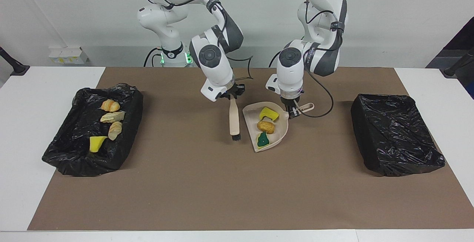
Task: Sweep and dump trash in bin
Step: 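Sweep the last yellow sponge into the dustpan with the right gripper's brush, then carry the loaded dustpan with the left gripper to the bin nearest it, then tip the dustpan with the left gripper to dump the pieces into the bin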
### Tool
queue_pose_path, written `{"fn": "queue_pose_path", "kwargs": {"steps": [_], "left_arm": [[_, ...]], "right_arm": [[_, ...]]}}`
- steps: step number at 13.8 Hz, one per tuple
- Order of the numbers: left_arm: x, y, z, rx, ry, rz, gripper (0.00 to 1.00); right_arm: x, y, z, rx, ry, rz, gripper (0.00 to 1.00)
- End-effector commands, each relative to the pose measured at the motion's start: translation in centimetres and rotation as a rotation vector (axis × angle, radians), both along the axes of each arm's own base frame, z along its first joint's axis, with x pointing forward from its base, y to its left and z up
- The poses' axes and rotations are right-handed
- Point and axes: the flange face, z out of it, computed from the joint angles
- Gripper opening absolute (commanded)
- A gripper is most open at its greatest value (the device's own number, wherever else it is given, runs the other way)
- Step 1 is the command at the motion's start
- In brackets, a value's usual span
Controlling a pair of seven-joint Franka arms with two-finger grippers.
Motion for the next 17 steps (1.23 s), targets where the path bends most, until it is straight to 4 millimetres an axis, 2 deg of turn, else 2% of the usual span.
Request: {"fn": "queue_pose_path", "kwargs": {"steps": [1, 3, 6, 8, 10, 12, 14, 17], "left_arm": [[0.5, 3.3, 2.6, 0.005, -0.032, 0.032, 0.00], [0.9, 6.1, 5.4, -0.002, -0.037, 0.003, 0.00], [1.6, 12.3, 10.3, -0.011, -0.057, -0.005, 0.00], [2.1, 16.7, 12.8, -0.008, -0.055, -0.010, 0.00], [3.2, 21.4, 14.8, -0.010, -0.075, -0.009, 0.00], [3.7, 25.9, 17.8, -0.010, -0.121, 0.020, 0.00], [3.8, 30.8, 19.1, -0.002, -0.137, 0.055, 0.00], [3.3, 37.0, 20.9, 0.012, -0.160, 0.094, 0.00]], "right_arm": [[0.8, -0.8, 1.6, -0.026, -0.017, 0.033, 0.00], [1.7, -1.6, 2.9, -0.045, -0.029, 0.048, 0.00], [2.9, -4.1, 4.0, -0.033, -0.025, 0.095, 0.00], [3.5, -5.5, 4.4, -0.044, -0.028, 0.132, 0.00], [3.2, -5.3, 4.2, -0.047, -0.032, 0.142, 0.00], [3.1, -5.2, 4.2, -0.047, -0.036, 0.142, 0.00], [3.1, -5.2, 4.2, -0.046, -0.038, 0.142, 0.00], [3.1, -5.2, 4.2, -0.046, -0.038, 0.142, 0.00]]}}
